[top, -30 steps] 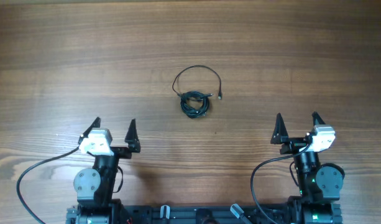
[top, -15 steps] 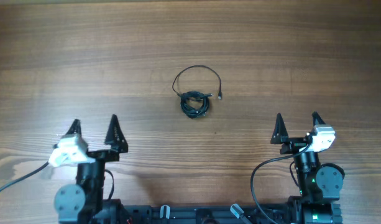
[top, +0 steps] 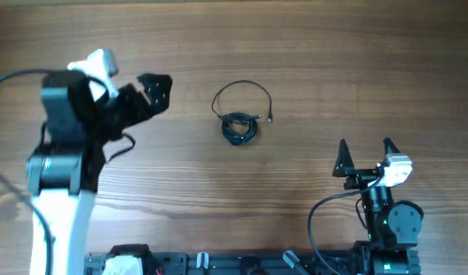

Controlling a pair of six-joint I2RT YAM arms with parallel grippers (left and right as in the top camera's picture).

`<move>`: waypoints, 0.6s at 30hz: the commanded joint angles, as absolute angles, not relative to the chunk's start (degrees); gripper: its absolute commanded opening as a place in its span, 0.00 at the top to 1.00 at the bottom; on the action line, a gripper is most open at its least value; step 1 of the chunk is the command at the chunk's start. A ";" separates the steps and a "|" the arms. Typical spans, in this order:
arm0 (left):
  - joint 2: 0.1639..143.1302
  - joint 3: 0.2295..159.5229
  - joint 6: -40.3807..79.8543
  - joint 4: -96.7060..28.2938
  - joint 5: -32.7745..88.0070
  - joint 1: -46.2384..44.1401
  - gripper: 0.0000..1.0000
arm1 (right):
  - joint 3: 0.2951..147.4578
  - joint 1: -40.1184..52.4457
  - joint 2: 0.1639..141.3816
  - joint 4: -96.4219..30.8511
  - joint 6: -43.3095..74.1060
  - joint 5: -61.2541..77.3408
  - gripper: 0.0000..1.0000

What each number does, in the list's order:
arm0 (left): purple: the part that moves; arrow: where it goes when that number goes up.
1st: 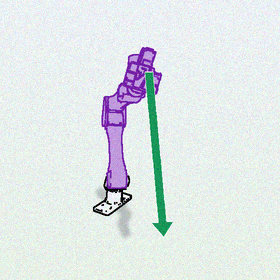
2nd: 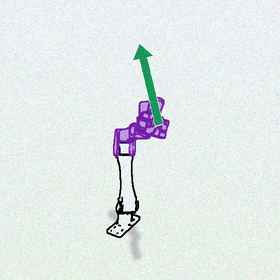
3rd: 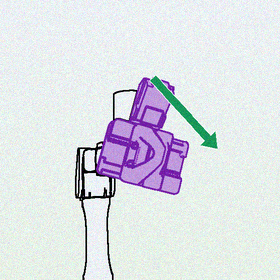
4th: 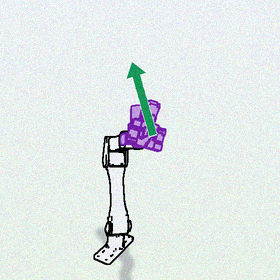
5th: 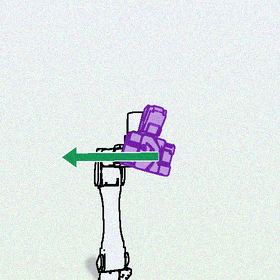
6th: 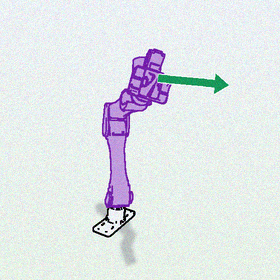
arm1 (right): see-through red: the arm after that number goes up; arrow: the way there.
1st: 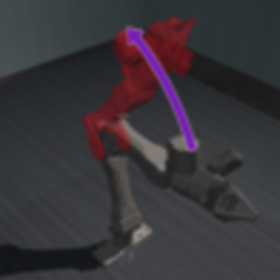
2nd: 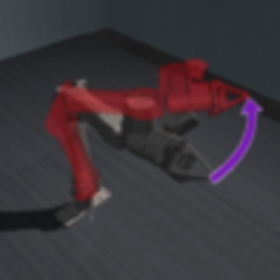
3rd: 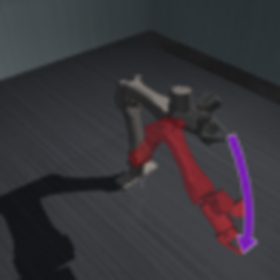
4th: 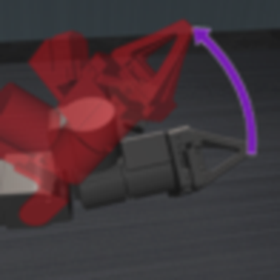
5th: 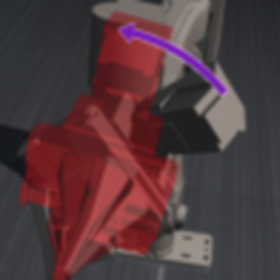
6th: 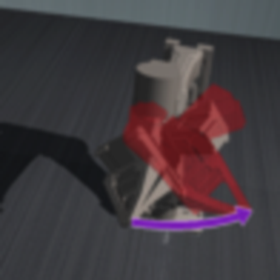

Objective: Untangle cables
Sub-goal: 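Reach the left gripper down onto the black cable bundle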

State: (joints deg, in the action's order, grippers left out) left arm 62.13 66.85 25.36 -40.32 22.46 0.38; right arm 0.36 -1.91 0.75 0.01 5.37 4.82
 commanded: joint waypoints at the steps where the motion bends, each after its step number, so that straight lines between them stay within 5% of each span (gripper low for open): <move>1: 71.13 68.25 26.61 -40.82 29.82 0.36 0.00 | 0.30 -1.56 0.27 0.12 6.13 4.03 0.00; 6: 82.76 68.25 29.41 -40.05 29.58 -4.49 0.00 | 0.30 -1.56 0.27 0.12 6.13 4.03 0.00; 9: 89.30 68.25 39.92 -39.40 14.02 -13.02 0.01 | 0.30 -1.56 0.27 0.12 6.11 4.03 0.00; 13: 97.89 68.25 47.42 -35.03 -6.09 -25.39 0.14 | 0.30 -1.56 0.27 0.12 6.13 4.03 0.00; 18: 108.18 68.25 48.75 -27.22 -11.46 -32.05 0.28 | 0.30 -1.56 0.27 0.12 6.13 4.03 0.00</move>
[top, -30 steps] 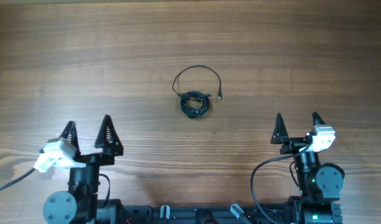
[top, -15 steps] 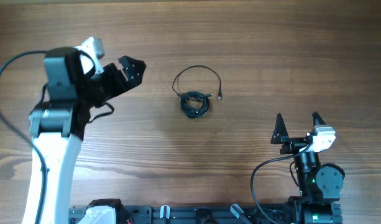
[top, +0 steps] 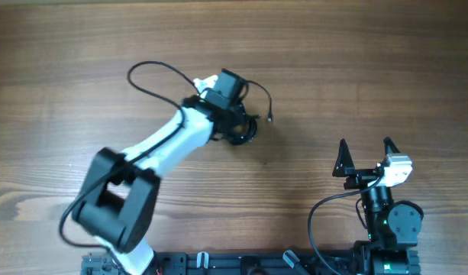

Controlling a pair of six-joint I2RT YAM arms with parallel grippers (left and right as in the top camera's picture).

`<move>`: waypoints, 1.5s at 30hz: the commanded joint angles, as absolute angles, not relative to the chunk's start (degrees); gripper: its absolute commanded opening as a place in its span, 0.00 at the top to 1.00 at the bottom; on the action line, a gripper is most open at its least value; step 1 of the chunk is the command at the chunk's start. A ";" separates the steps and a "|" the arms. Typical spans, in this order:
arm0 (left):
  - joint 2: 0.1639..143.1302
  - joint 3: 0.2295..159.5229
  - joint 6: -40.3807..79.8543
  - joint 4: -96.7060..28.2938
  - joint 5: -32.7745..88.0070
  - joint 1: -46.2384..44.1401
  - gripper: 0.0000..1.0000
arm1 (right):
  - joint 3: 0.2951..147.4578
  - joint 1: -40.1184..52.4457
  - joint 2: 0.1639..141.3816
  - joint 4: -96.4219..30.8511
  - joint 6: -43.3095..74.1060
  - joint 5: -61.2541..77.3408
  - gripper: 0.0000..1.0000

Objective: Untangle cables
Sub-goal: 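Reach the left gripper down onto the black cable bundle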

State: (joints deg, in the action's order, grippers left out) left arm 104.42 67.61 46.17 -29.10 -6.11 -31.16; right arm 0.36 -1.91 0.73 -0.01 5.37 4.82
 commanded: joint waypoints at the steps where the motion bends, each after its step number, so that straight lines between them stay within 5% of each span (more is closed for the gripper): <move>1: 109.60 68.25 49.47 -26.89 -11.51 -32.03 0.34 | 0.30 -1.56 0.27 0.12 6.11 4.03 0.00; 4: 113.51 68.25 50.92 -26.98 -11.77 -31.86 0.52 | 0.30 -1.56 0.27 0.12 6.13 4.03 0.00; 6: 113.23 68.27 50.83 -27.18 -11.40 -31.48 0.79 | 0.30 -1.56 0.27 0.12 6.13 4.03 0.00; 9: 110.19 68.34 38.17 -28.38 -11.44 -30.81 0.96 | 0.30 -1.56 0.27 0.12 6.13 4.03 0.00; 16: 94.94 68.38 1.06 -42.37 -8.56 -28.21 0.96 | 0.30 -1.56 0.27 0.12 6.13 4.03 0.00; 17: 94.19 68.38 -3.62 -43.05 -8.60 -28.21 0.68 | 0.30 -1.56 0.27 0.12 6.11 4.03 0.00; 18: 94.04 68.38 -5.82 -43.03 -8.67 -28.21 0.00 | 0.30 -1.56 0.27 0.12 6.11 4.03 0.00; 21: 94.08 68.38 -5.02 -42.48 -8.62 -28.18 0.00 | 0.30 -1.56 0.27 0.12 6.13 4.03 0.00; 23: 94.17 68.38 3.11 -41.78 -8.62 -28.08 0.00 | 0.30 -1.56 0.27 0.12 6.13 4.03 0.00; 26: 94.17 68.38 45.36 -43.07 -4.78 -27.77 0.00 | 0.30 -1.56 0.27 0.12 6.13 4.03 0.00; 29: 94.65 68.36 84.20 -42.63 15.09 -29.08 0.00 | 0.30 -1.56 0.27 0.12 6.11 4.03 0.00; 33: 94.67 68.36 93.06 -39.62 11.92 -32.16 0.00 | 0.30 -1.56 0.27 0.12 6.11 4.03 0.00; 37: 96.07 68.36 124.97 -49.89 9.87 -33.91 0.00 | 0.30 -1.56 0.27 0.12 6.11 4.03 0.00; 45: 102.10 68.36 124.97 -48.42 4.19 -33.32 0.01 | 0.30 -1.56 0.27 0.12 6.13 4.03 0.00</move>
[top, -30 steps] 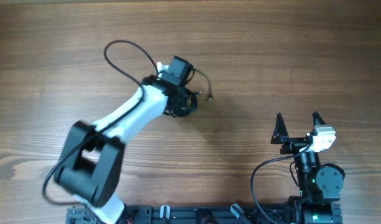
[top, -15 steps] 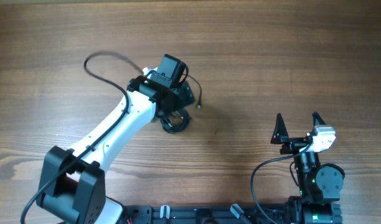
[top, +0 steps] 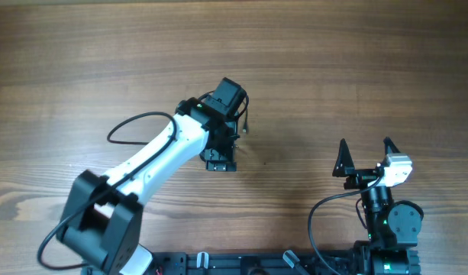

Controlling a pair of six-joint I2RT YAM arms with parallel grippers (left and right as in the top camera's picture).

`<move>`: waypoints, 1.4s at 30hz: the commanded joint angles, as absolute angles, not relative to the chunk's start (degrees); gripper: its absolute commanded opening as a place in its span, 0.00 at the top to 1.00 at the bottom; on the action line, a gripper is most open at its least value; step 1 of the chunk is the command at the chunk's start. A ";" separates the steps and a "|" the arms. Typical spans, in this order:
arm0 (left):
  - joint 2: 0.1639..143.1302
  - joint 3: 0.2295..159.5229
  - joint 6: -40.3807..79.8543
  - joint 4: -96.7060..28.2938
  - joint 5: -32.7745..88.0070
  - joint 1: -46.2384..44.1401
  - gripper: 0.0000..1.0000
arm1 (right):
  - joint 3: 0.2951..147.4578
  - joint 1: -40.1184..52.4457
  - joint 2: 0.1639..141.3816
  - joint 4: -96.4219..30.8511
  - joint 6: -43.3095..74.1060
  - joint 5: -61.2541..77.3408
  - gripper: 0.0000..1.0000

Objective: Untangle cables
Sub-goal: 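Reach the left gripper down onto the black cable bundle, then grasp the coiled black cables with the left gripper and lift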

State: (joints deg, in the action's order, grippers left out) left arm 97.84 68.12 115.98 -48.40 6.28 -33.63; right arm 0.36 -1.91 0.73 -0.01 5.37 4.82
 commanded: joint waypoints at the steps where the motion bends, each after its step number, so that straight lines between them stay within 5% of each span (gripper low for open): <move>1: 103.20 68.36 124.99 -48.40 4.21 -33.32 0.05 | 0.30 -1.56 0.27 0.12 6.11 4.03 0.00; 3: 105.54 68.36 124.97 -48.73 4.19 -33.32 0.25 | 0.30 -1.56 0.27 0.12 6.13 4.03 0.00; 9: 110.56 68.27 124.97 -50.02 3.53 -33.39 0.32 | 0.30 -1.56 0.27 0.12 6.13 4.03 0.00; 13: 112.12 68.27 124.51 -51.33 1.98 -33.36 0.85 | 0.30 -1.56 0.27 0.12 6.11 4.03 0.00; 15: 112.03 68.27 117.40 -51.70 1.43 -32.60 0.96 | 0.30 -1.56 0.27 0.12 6.13 4.03 0.00; 21: 110.78 70.67 73.38 -51.13 3.09 -24.47 0.96 | 0.30 -1.56 0.27 0.12 6.11 4.03 0.00; 22: 110.06 71.42 66.85 -51.40 4.34 -23.07 0.82 | 0.30 -1.56 0.27 0.12 6.13 4.03 0.00; 24: 108.64 72.47 62.50 -54.37 6.15 -20.34 0.35 | 0.30 -1.56 0.27 0.12 6.11 4.03 0.00; 25: 107.90 72.62 62.50 -55.92 6.09 -18.65 0.25 | 0.30 -1.56 0.27 0.12 6.11 4.03 0.00; 29: 108.01 72.60 56.80 -54.89 4.43 -15.66 0.30 | 0.30 -1.56 0.27 0.12 6.11 4.03 0.00; 39: 108.55 67.53 51.42 -52.66 -3.05 -22.02 0.62 | 0.30 -1.56 0.27 0.12 6.13 4.03 0.00; 42: 108.55 64.14 51.44 -49.54 -4.23 -22.09 0.61 | 0.30 -1.56 0.27 0.12 6.11 4.03 0.00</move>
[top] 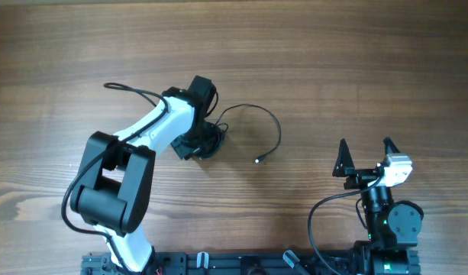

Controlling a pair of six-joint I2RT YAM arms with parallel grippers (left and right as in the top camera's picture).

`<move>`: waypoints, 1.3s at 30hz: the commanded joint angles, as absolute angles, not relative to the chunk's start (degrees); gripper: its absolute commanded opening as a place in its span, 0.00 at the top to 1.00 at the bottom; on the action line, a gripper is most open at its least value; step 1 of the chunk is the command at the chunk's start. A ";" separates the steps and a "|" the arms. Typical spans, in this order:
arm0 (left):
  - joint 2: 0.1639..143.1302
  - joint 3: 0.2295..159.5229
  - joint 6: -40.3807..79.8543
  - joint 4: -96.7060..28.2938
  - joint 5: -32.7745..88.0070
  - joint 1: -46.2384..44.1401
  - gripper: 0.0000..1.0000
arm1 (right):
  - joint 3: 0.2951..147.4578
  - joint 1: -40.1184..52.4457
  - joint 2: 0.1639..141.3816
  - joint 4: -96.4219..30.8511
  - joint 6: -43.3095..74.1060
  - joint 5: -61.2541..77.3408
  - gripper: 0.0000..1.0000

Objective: Untangle cables
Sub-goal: 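Grasp the coiled black cables with the left gripper and lift, then move the right gripper to the lifted bundle and grasp a cable strand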

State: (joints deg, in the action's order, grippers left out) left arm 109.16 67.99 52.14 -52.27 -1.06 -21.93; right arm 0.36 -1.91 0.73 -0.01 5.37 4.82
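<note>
A thin black cable lies mid-table in the overhead view. Its coiled bundle (214, 140) sits under my left gripper (198, 147), which points down and appears shut on it; the fingers are mostly hidden by the wrist. From the bundle a loose strand (277, 124) arcs right and curls down to a small plug (258, 160) lying on the wood. My right gripper (365, 156) rests near the front right edge, open and holding nothing, well away from the cable.
The wooden table (356, 61) carries nothing else. The left arm's own black lead (130, 89) loops off behind its wrist. The arms' bases and a black rail (241, 263) line the front edge.
My left gripper has shifted left and a little back from the cable's spot. The bundle has come along, and a long strand with its plug now trails out to the right. The right arm is unchanged.
At first my left arm was raised at the far left, gripper open, and the cable lay coiled with a small loop at mid-table. Then the gripper was over the coil, then pressed down on it. Now the coil sits further left and the loop has opened out.
</note>
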 commanded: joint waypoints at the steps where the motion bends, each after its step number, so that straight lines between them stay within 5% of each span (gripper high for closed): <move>1: 108.55 62.98 51.46 -47.83 -4.43 -21.96 0.62 | 0.30 -1.56 0.27 0.12 6.11 4.03 0.00; 2: 108.55 61.54 51.44 -45.69 -4.62 -21.96 0.79 | 0.30 -1.56 0.27 0.12 6.13 4.03 0.00; 4: 108.53 61.23 51.42 -44.66 -4.58 -21.98 0.96 | 0.30 -1.56 0.27 0.12 6.11 4.03 0.00; 13: 99.15 72.66 34.52 -51.48 4.95 -20.60 0.96 | 0.30 -1.56 0.27 0.71 7.97 5.56 0.00; 18: 90.02 73.95 33.19 -51.40 12.19 -16.38 0.96 | 0.30 -1.56 3.20 1.91 51.57 26.33 0.00; 21: 88.38 73.95 33.21 -51.29 19.97 -11.55 0.96 | 0.30 -1.56 5.54 1.87 68.53 24.60 0.00; 22: 88.47 73.93 33.21 -51.24 23.97 -9.72 0.96 | 0.30 -1.56 6.72 2.61 69.19 19.94 0.00; 25: 88.62 73.93 33.23 -51.94 26.37 -6.44 0.96 | 2.63 -1.56 11.03 1.76 47.05 19.16 0.01; 30: 88.62 73.93 36.71 -53.25 27.20 -5.87 0.96 | 23.66 -1.54 31.66 -18.06 30.87 25.82 0.01; 35: 88.62 73.93 51.44 -54.59 27.62 -5.89 0.96 | 38.83 3.05 54.06 -23.57 27.00 49.52 0.00; 39: 88.62 73.93 56.18 -57.25 28.29 -5.87 0.96 | 39.68 8.51 66.76 -11.57 36.82 58.39 0.01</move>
State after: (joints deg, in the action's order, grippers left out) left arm 89.30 73.25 50.81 -56.25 26.30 -6.02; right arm 38.35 5.85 60.03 -18.15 30.04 49.32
